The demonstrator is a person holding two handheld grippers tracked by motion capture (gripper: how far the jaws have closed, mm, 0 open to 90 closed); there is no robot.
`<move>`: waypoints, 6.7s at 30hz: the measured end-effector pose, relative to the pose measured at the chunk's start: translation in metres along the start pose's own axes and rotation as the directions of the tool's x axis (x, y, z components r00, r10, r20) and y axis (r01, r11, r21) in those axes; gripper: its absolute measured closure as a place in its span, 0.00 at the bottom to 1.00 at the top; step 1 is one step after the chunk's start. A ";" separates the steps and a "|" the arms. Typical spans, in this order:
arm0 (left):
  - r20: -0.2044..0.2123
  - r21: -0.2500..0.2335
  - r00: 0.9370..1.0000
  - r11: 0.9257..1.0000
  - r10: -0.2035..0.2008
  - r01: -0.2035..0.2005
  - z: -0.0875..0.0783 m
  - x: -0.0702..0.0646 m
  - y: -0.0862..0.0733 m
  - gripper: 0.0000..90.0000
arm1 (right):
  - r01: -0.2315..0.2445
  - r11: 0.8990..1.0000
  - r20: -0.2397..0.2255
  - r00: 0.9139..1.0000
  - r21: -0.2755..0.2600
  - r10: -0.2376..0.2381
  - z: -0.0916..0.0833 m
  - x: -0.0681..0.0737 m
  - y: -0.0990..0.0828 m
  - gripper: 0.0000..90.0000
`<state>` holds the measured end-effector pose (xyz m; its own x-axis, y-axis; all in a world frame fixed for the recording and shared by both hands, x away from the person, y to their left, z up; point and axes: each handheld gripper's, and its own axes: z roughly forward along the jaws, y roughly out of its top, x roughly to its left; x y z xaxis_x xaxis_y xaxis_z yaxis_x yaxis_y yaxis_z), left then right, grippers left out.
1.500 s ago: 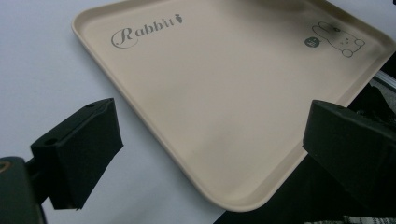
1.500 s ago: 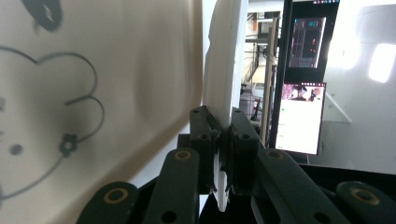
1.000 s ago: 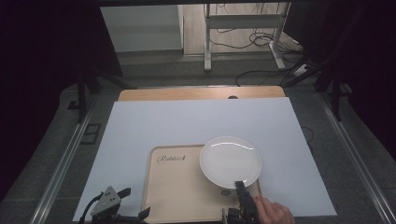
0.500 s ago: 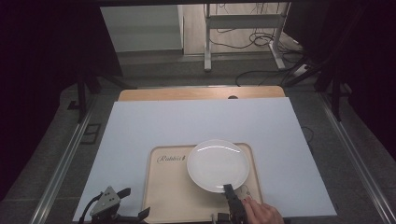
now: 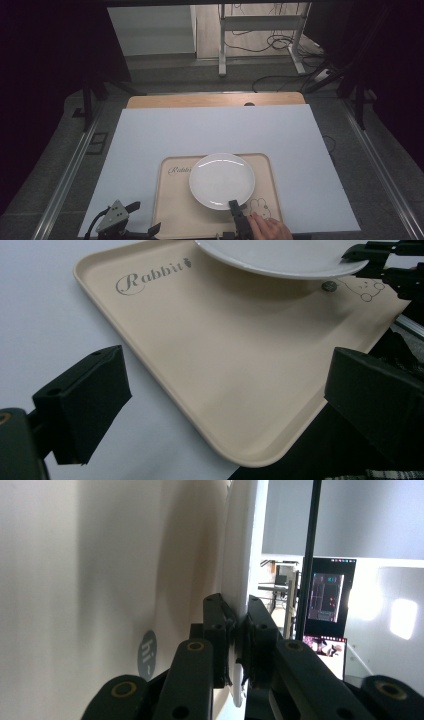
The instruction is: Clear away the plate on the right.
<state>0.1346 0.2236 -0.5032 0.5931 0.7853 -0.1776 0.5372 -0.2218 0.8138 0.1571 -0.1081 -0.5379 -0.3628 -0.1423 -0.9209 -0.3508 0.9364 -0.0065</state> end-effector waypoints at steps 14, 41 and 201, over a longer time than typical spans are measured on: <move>0.001 0.000 1.000 1.000 0.005 -0.005 0.000 0.000 0.000 0.04 | 0.014 1.000 -0.036 0.999 -0.018 -0.015 0.007 0.008 0.010 0.92; 0.000 0.002 1.000 1.000 0.009 -0.009 0.000 -0.001 0.000 0.05 | -0.010 1.000 -0.196 0.981 -0.006 0.009 0.018 0.011 0.013 0.87; -0.003 0.003 1.000 1.000 0.010 -0.010 0.000 -0.001 0.000 0.05 | -0.758 0.627 -0.280 0.571 0.182 0.772 -0.021 -0.063 -0.115 0.05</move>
<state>0.1342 0.2227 -0.5030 0.5967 0.7848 -0.1677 0.5330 -0.2313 0.8139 0.2017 -0.2135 -0.4708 -0.7198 0.5514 -0.4217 0.2120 0.7530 0.6229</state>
